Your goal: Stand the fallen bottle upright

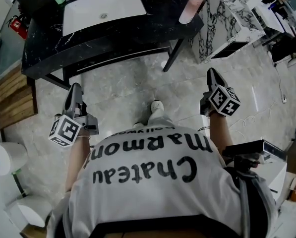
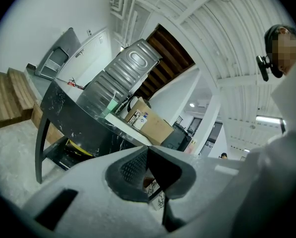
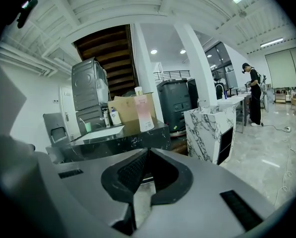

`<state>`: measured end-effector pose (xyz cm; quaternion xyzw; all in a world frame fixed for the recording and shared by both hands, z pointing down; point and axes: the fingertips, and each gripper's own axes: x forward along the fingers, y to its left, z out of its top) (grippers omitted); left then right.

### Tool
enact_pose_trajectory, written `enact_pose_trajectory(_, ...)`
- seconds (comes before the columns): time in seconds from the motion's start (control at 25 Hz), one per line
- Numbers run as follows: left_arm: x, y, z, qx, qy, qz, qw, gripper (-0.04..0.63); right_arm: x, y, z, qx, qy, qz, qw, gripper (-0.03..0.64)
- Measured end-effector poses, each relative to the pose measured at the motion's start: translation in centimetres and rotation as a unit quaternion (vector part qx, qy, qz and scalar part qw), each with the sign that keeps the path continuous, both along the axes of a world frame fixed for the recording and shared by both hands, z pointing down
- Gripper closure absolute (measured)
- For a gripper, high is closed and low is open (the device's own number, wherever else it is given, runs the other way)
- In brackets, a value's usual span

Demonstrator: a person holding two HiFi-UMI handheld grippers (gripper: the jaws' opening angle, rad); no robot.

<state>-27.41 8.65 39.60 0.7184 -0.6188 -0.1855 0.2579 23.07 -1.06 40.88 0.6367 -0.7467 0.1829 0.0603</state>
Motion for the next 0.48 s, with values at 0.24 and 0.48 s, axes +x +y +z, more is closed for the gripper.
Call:
enact_pose_trajectory(0.24, 0.4, -0.4, -0.6, 0.006, -0.002, -0.003, 1.0, 0.581, 0.9, -0.7, -0.1, 0.007, -0.019, 0.01, 1.0, 0.6)
enact_pose_trajectory(0.48, 0.0, -0.7, -1.6, 0.013, -0.013, -0.009, 0.9998, 0.581, 0.8, -2.0, -0.6, 0.014, -0.016, 0.004, 1.0, 0.6)
